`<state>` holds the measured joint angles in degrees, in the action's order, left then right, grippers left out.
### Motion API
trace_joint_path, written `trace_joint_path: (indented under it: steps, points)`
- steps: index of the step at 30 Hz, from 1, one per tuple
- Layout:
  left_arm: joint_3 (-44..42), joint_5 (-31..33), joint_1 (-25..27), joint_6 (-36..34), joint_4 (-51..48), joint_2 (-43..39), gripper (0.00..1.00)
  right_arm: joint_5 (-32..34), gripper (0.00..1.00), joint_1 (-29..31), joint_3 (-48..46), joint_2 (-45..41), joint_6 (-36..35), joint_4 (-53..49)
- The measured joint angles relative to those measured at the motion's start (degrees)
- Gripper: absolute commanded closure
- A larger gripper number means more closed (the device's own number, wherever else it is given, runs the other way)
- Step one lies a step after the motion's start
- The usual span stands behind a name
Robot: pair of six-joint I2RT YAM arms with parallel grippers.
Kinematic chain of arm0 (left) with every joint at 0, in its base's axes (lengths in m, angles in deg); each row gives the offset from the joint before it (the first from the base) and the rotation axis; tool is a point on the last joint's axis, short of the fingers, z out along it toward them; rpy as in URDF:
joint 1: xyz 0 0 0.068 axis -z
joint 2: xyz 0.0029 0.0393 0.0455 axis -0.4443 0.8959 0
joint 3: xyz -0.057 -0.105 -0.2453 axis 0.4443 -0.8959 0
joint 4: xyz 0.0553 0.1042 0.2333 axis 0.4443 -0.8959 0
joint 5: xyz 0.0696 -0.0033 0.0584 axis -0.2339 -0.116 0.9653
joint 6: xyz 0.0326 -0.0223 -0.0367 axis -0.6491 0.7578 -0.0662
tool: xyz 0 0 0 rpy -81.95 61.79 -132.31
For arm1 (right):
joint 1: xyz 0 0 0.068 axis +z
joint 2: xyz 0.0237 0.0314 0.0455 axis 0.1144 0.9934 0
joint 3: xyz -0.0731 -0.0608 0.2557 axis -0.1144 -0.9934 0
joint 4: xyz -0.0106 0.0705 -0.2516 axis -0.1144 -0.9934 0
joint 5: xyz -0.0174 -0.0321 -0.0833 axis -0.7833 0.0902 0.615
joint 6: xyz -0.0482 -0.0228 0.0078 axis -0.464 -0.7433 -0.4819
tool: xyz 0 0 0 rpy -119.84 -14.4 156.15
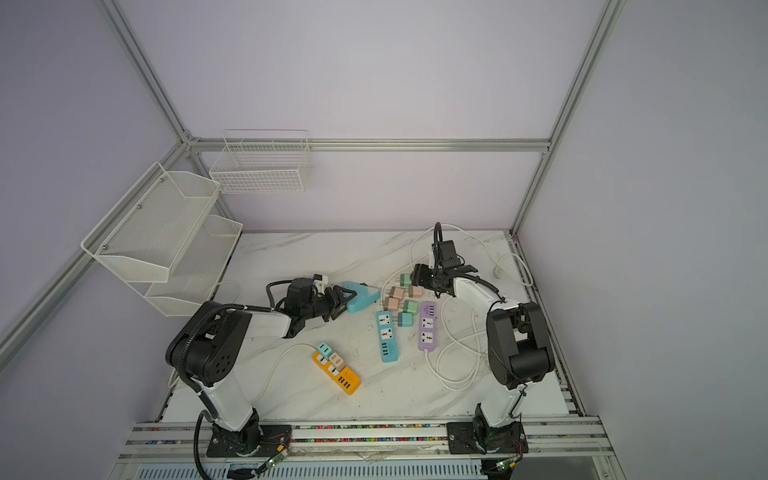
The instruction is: Pull the plug off the socket
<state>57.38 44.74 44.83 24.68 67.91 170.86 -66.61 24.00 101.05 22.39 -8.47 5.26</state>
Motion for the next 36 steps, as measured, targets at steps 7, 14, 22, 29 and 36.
trace_joint_path:
  steps: [7,14,22,29,36]
  points:
    - [0.00,0.28,-0.55,-1.99,-4.66,-0.39,0.32,2.99,0.30,7.39,0.09,-2.75,-0.74,-2.12]
    - [0.02,1.01,-0.98,-5.46,-12.07,-1.88,0.28,5.86,0.30,12.81,0.33,-3.74,-0.90,-4.59]
    - [0.50,3.30,-1.22,-8.70,-21.57,-7.08,0.28,8.59,0.30,17.46,0.68,-4.46,-0.87,-6.80]
    - [0.59,6.43,-1.31,-12.00,-29.88,-17.20,0.29,10.93,0.30,22.84,1.11,-6.05,-0.63,-7.69]
    - [0.59,10.54,-1.53,-14.95,-40.06,-31.08,0.30,13.70,0.30,30.08,-0.48,-8.13,1.31,-7.78]
